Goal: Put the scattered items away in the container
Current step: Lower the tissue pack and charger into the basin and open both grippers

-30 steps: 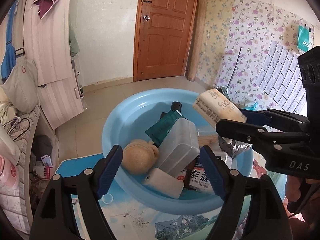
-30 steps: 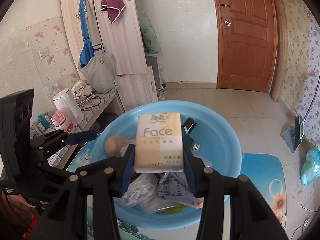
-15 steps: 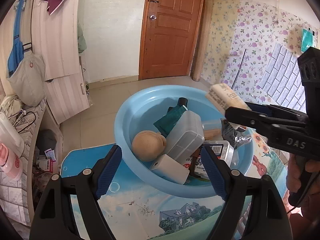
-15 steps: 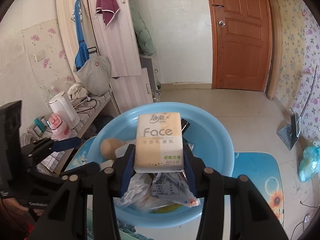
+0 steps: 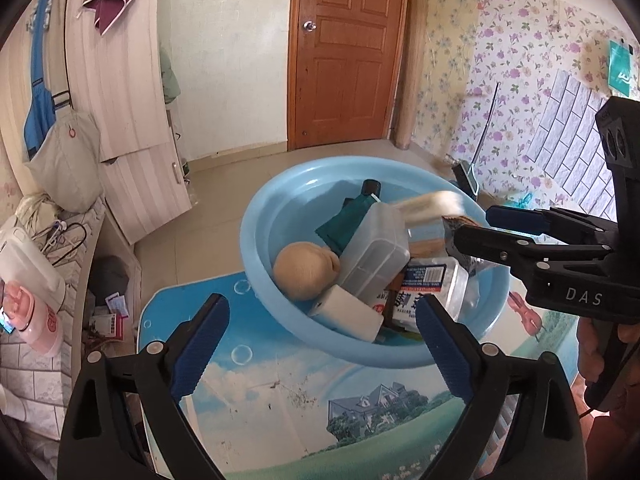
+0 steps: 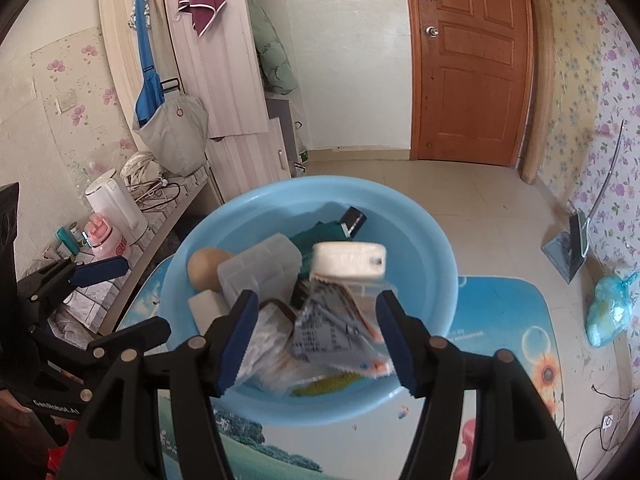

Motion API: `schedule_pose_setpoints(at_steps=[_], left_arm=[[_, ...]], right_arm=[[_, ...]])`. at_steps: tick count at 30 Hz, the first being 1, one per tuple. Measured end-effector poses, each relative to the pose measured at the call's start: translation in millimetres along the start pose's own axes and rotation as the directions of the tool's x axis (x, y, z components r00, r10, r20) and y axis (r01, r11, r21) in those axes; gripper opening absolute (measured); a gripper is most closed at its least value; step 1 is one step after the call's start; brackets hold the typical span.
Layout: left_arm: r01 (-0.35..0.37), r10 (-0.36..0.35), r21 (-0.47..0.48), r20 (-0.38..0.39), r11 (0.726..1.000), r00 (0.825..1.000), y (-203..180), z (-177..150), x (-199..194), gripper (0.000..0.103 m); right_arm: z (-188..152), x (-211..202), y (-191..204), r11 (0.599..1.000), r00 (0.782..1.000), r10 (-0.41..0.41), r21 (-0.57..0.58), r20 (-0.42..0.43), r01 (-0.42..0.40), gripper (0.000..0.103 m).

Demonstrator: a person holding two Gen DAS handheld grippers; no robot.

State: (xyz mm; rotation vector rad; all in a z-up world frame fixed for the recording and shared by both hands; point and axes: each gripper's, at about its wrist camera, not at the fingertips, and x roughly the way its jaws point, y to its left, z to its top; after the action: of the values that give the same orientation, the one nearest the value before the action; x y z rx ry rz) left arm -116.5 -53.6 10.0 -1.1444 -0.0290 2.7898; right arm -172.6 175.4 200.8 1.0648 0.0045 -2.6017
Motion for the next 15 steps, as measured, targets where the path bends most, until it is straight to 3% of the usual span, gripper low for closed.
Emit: schedule_pose_setpoints(at_steps=[7, 15], left_arm=[[0.007, -0.007, -0.012, -0.056, 1.000, 0.998, -2, -5, 0, 0.098], [-0.042, 0.042, -0.015, -0.003, 0.999, 0.999, -4, -4, -18, 0.103]], right_arm=[[-7, -8, -3, 0.999, 1.000, -0.016, 0.036, -0.009, 0.016, 0.061], [-13, -16, -1, 0.999, 1.000, -0.024, 0.044, -0.003, 0.024, 0.062]])
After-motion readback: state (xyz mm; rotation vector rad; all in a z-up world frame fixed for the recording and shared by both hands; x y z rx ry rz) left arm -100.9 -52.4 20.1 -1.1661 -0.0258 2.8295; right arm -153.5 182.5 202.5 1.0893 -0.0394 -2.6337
